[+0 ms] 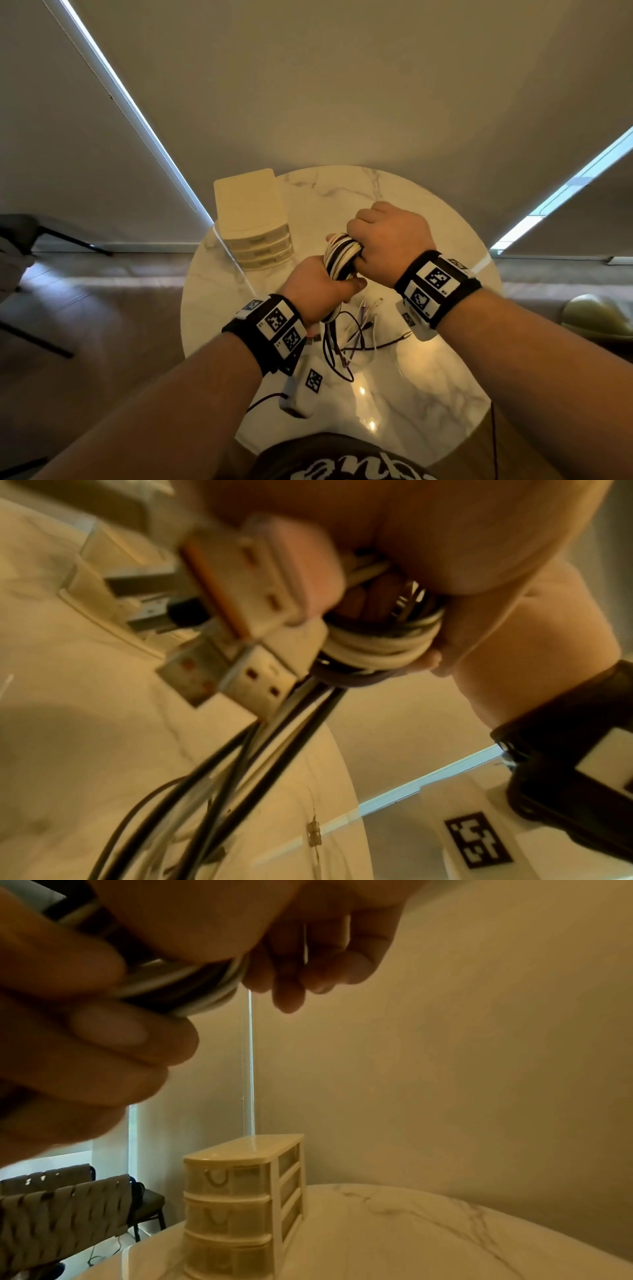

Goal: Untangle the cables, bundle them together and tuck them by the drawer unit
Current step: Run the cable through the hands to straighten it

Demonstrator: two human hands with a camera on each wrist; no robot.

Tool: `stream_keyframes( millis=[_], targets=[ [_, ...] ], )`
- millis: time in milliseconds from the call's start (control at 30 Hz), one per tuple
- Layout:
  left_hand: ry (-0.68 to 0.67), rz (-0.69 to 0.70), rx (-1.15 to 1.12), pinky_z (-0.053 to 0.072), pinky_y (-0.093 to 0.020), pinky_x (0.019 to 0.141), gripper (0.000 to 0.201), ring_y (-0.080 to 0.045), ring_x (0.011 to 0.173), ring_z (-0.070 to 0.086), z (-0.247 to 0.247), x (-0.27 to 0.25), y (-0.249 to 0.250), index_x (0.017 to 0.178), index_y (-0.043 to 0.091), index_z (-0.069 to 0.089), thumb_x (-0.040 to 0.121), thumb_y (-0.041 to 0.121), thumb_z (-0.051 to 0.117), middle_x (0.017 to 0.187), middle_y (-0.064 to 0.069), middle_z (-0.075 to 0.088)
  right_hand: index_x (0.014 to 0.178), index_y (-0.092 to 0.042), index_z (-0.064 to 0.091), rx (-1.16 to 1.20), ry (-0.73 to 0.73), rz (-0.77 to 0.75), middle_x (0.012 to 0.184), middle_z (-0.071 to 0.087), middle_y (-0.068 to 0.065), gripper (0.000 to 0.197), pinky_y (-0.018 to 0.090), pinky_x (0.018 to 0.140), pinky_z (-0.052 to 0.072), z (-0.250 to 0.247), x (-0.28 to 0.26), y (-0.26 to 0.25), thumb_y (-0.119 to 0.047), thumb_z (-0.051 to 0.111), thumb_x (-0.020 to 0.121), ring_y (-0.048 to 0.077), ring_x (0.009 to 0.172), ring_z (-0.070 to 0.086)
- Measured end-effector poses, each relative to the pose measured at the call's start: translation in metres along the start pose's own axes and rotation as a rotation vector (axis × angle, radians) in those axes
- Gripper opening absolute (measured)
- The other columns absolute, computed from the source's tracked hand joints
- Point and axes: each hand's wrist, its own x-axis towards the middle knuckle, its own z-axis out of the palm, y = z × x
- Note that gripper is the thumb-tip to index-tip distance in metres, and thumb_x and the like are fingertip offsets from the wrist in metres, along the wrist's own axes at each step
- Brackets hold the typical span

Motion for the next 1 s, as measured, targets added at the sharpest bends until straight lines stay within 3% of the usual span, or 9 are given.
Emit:
stream_keyframes(
  millis=[133, 233, 300, 400, 533, 633, 733, 900, 1000],
  targets=[
    [0.007, 0.01, 0.04, 0.041, -0.018, 0.051, 0.023, -0.002, 0.047, 0.054, -0.003, 0.004, 0.004, 0.069, 0.019, 0.064, 0.088, 0.029, 0.073, 0.059, 0.004, 0.064, 0.119, -0.027, 0.064, 0.002, -0.164, 0.16, 0.102, 0.067, -0.004, 0.03, 0.031, 0.064, 0.043, -0.008, 0.002, -0.007, -0.042, 0.053, 0.096, 0.025, 0.097, 0.065],
    [-0.063, 0.0, 0.097, 0.045, -0.023, 0.054, 0.019, -0.006, 0.052, 0.057, -0.003, 0.002, 0.002, 0.074, 0.018, 0.065, 0.088, 0.029, 0.073, 0.065, 0.002, 0.067, 0.148, -0.038, 0.041, 0.055, -0.248, 0.063, 0.119, 0.066, -0.007, 0.062, 0.036, 0.073, 0.053, -0.011, 0.003, -0.014, -0.03, 0.062, 0.09, 0.025, 0.107, 0.063],
    [-0.093, -0.001, 0.111, 0.049, -0.027, 0.058, 0.017, -0.011, 0.059, 0.06, -0.002, 0.001, 0.0, 0.08, 0.016, 0.067, 0.087, 0.03, 0.074, 0.071, -0.002, 0.069, 0.139, -0.036, 0.05, 0.036, -0.317, -0.004, 0.116, 0.067, -0.007, 0.048, 0.036, 0.075, 0.053, -0.012, 0.003, -0.015, -0.028, 0.06, 0.093, 0.024, 0.106, 0.063],
    [-0.13, 0.025, 0.139, 0.053, -0.031, 0.065, 0.018, -0.014, 0.068, 0.065, 0.0, -0.002, 0.0, 0.089, 0.017, 0.068, 0.087, 0.033, 0.075, 0.079, -0.003, 0.071, 0.109, -0.029, 0.052, -0.037, -0.311, 0.03, 0.079, 0.05, -0.008, 0.013, 0.032, 0.061, 0.039, -0.012, 0.001, -0.015, -0.037, 0.052, 0.099, 0.022, 0.08, 0.055],
    [-0.116, -0.057, 0.039, 0.044, -0.028, 0.054, 0.022, -0.007, 0.046, 0.052, 0.002, -0.006, -0.002, 0.076, 0.015, 0.064, 0.088, 0.03, 0.074, 0.064, 0.0, 0.064, 0.094, -0.03, 0.049, -0.045, -0.366, 0.166, 0.066, 0.043, -0.005, 0.012, 0.03, 0.057, 0.035, -0.015, 0.0, -0.022, -0.042, 0.049, 0.098, 0.024, 0.069, 0.05],
    [-0.1, -0.049, 0.091, 0.041, -0.027, 0.052, 0.027, -0.007, 0.045, 0.049, 0.004, -0.005, -0.002, 0.071, 0.016, 0.06, 0.092, 0.032, 0.069, 0.061, 0.0, 0.062, 0.103, -0.025, 0.06, 0.008, -0.437, 0.28, 0.083, 0.063, 0.001, 0.021, 0.033, 0.063, 0.044, -0.014, 0.001, -0.026, -0.04, 0.045, 0.101, 0.027, 0.074, 0.057],
    [-0.092, -0.014, 0.138, 0.041, -0.022, 0.051, 0.026, -0.007, 0.05, 0.052, 0.004, -0.003, -0.002, 0.073, 0.019, 0.061, 0.093, 0.034, 0.069, 0.067, -0.001, 0.064, 0.129, -0.027, 0.058, 0.086, -0.464, 0.35, 0.107, 0.07, 0.007, 0.034, 0.036, 0.07, 0.053, -0.013, -0.001, -0.025, -0.028, 0.05, 0.097, 0.03, 0.09, 0.067],
    [-0.11, -0.045, 0.063, 0.043, -0.021, 0.047, 0.019, -0.003, 0.044, 0.053, 0.003, -0.003, -0.008, 0.078, 0.017, 0.065, 0.087, 0.032, 0.074, 0.062, 0.004, 0.064, 0.145, -0.033, 0.042, 0.125, -0.464, 0.145, 0.107, 0.07, 0.009, 0.056, 0.038, 0.073, 0.052, -0.015, 0.0, -0.025, -0.016, 0.054, 0.092, 0.032, 0.093, 0.066],
    [-0.098, -0.043, 0.037, 0.042, -0.023, 0.047, 0.021, -0.006, 0.045, 0.053, 0.004, -0.002, -0.008, 0.075, 0.017, 0.065, 0.087, 0.031, 0.073, 0.06, 0.004, 0.064, 0.141, -0.034, 0.048, 0.167, -0.439, 0.176, 0.105, 0.071, 0.006, 0.056, 0.036, 0.073, 0.051, -0.012, 0.001, -0.019, -0.016, 0.056, 0.089, 0.031, 0.094, 0.066]
  ],
)
